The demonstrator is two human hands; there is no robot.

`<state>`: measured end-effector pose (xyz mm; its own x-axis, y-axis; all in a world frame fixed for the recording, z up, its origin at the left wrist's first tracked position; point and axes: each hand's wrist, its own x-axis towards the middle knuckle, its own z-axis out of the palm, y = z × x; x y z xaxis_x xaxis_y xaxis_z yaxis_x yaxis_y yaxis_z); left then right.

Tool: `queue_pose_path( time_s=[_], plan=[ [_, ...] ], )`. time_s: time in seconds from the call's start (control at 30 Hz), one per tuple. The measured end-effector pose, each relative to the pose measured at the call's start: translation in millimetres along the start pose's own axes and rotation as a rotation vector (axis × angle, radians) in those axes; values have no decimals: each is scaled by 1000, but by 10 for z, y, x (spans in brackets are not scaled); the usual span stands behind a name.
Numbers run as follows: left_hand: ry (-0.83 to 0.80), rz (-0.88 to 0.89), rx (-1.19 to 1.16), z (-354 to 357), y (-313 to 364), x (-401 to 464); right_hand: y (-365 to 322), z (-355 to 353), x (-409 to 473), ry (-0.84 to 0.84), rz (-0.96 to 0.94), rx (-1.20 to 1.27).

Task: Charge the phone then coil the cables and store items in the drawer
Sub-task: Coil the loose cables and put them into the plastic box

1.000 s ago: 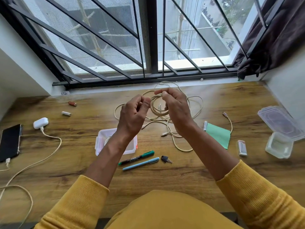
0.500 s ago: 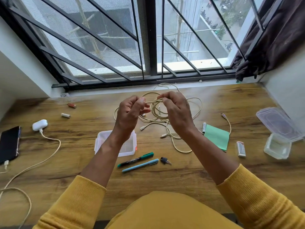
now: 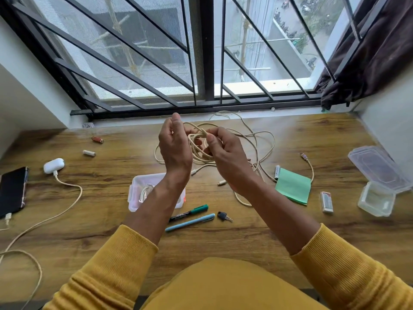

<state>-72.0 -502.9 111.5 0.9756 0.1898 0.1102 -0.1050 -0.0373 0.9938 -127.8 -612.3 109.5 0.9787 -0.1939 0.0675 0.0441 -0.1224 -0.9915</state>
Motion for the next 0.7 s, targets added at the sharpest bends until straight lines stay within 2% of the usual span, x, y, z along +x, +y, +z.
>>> queue_pose_path(
  time_s=[0.17,0.27,0.43,0.57,0.7],
  plan=[
    [-43,-183,-107,-22,91,-7,41,9,-14,121,-118,-142],
    [12,-171,3,31,78,-30,63,65,-42,191,-188,-265],
    [125,97,279,33,20,-60,14,116,-47,154,-154,-128],
    [116,347,325,-38,6,-31,-17,81,-35,50,-50,56],
    [105,507,359,-87,-5,6,-13,54,-22,14,-24,76]
  ],
)
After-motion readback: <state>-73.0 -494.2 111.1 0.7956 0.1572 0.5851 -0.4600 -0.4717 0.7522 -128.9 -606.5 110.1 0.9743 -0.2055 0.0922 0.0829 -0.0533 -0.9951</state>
